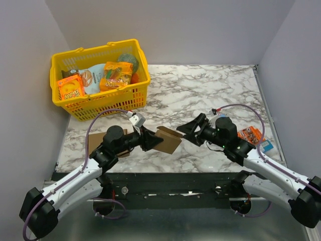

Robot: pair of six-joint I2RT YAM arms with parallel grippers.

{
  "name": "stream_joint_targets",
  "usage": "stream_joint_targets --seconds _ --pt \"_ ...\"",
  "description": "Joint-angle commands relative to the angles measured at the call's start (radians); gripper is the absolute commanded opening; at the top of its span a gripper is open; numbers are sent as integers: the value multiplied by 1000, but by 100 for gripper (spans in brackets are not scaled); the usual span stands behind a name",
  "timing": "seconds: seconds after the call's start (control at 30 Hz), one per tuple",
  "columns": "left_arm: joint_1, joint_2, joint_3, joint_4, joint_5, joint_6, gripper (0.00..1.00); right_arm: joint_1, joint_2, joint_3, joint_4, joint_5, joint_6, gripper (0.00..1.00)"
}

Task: Fold the paper box

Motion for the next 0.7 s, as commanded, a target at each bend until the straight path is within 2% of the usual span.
stream_joint_targets --seconds 0.0,0.33,0.47,0.5,0.53,0.6,0.63,0.67 --pt "-44 -22 41 -79 -111 115 14 -19 -12 3 146 -108 136 85" --pt "-168 13 106 -188 -278 248 14 -74 14 -57 147 -223 227 80" --pt "-220 30 136 -220 -312 307 14 -91 43 -47 152 -252 190 78" --pt "-225 25 139 -226 -299 314 15 -97 43 -27 144 -246 125 76" --pt "-225 19 140 -222 -282 314 16 -97 43 43 106 -209 -84 76" --pt "-220 9 160 -242 -190 324 17 -97 36 119 -55 -175 -310 76" --pt "-214 5 171 -257 -147 328 17 -97 28 153 -87 -165 -514 76" --pt "-203 4 182 -269 -109 330 17 -97 5 177 -104 -169 -599 76"
